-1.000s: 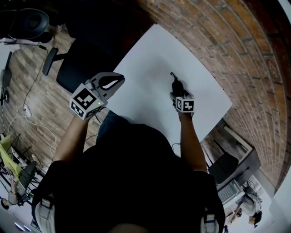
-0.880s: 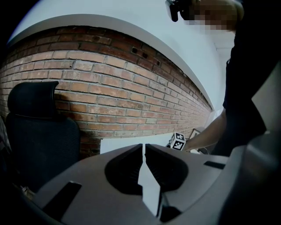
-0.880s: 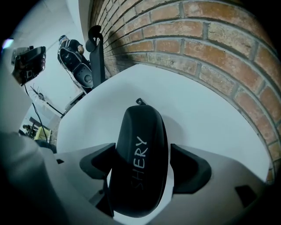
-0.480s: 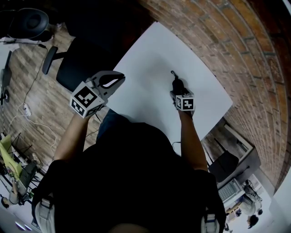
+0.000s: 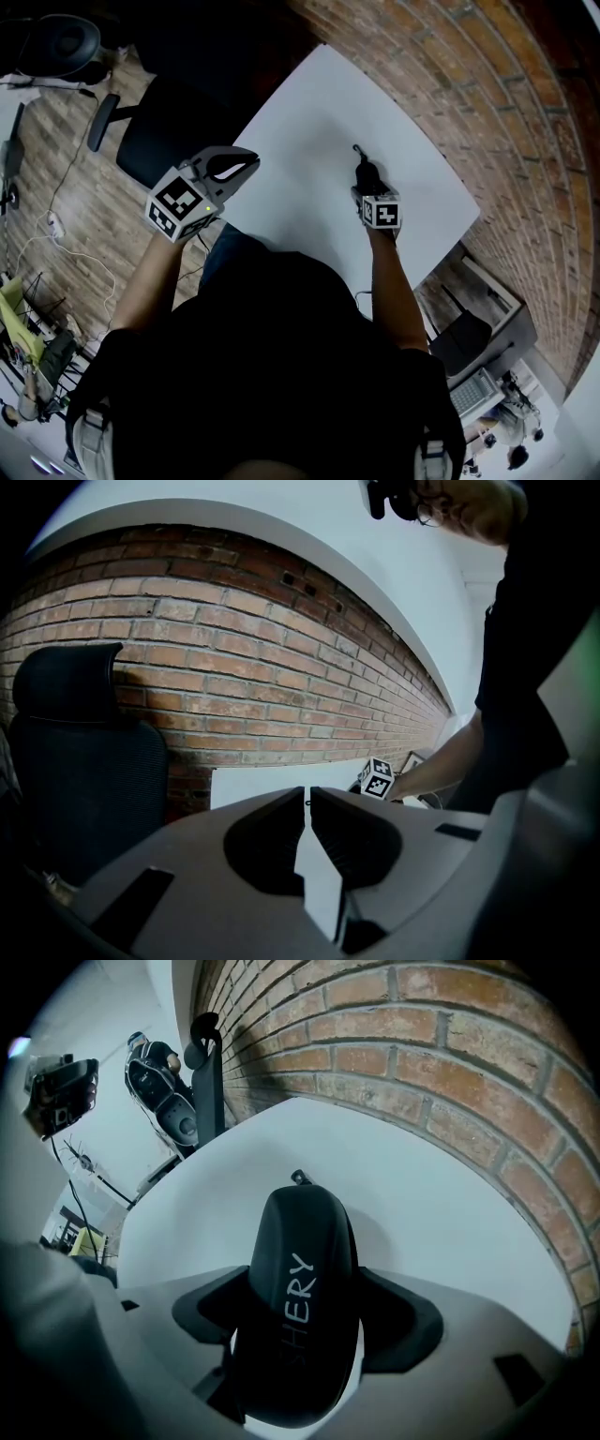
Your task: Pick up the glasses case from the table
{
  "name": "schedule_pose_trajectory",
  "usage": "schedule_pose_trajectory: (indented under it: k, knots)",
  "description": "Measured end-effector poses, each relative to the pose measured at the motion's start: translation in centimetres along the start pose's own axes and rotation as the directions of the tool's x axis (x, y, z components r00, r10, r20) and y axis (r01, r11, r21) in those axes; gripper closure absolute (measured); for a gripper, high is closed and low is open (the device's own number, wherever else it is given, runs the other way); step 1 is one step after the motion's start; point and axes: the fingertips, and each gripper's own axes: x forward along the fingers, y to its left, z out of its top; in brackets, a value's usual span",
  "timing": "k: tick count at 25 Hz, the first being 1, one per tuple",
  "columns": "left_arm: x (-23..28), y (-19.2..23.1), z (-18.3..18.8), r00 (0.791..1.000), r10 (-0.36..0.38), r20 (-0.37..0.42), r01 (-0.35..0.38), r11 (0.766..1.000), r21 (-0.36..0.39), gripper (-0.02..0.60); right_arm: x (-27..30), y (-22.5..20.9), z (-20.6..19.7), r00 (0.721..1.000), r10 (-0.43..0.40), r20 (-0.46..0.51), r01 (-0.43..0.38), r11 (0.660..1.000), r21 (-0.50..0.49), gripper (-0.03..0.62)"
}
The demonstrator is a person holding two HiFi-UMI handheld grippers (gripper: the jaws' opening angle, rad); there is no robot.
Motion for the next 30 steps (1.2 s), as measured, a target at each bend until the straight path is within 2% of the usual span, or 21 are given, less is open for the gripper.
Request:
schedule_pose_trajectory:
  k: [10, 26, 30]
  knots:
    - [-0.3, -0.5, 0.1, 1.0, -0.011, 0.003, 0.011, 1.0, -0.007, 0.555, -0.3, 0.1, -0.3, 1.0, 0.012, -0.017, -0.012, 1.0, 0.014, 0.246]
    - [-1.2, -1.7, 0.3, 1.0, 0.011, 0.002, -0.011, 1.0, -0.012, 0.554, -1.2, 0.8, -0.4, 0.998, 0.059, -0.002, -0.059, 0.998, 0.025, 0.25]
    - [-1.7, -2.1, 1.1, 0.999, 0.019, 0.029, -0.019, 1.0, 0.005, 0.554, -1.7, 1.0, -0.1, 0.998, 0.07, 0.01, -0.07, 0.997, 0.019, 0.252]
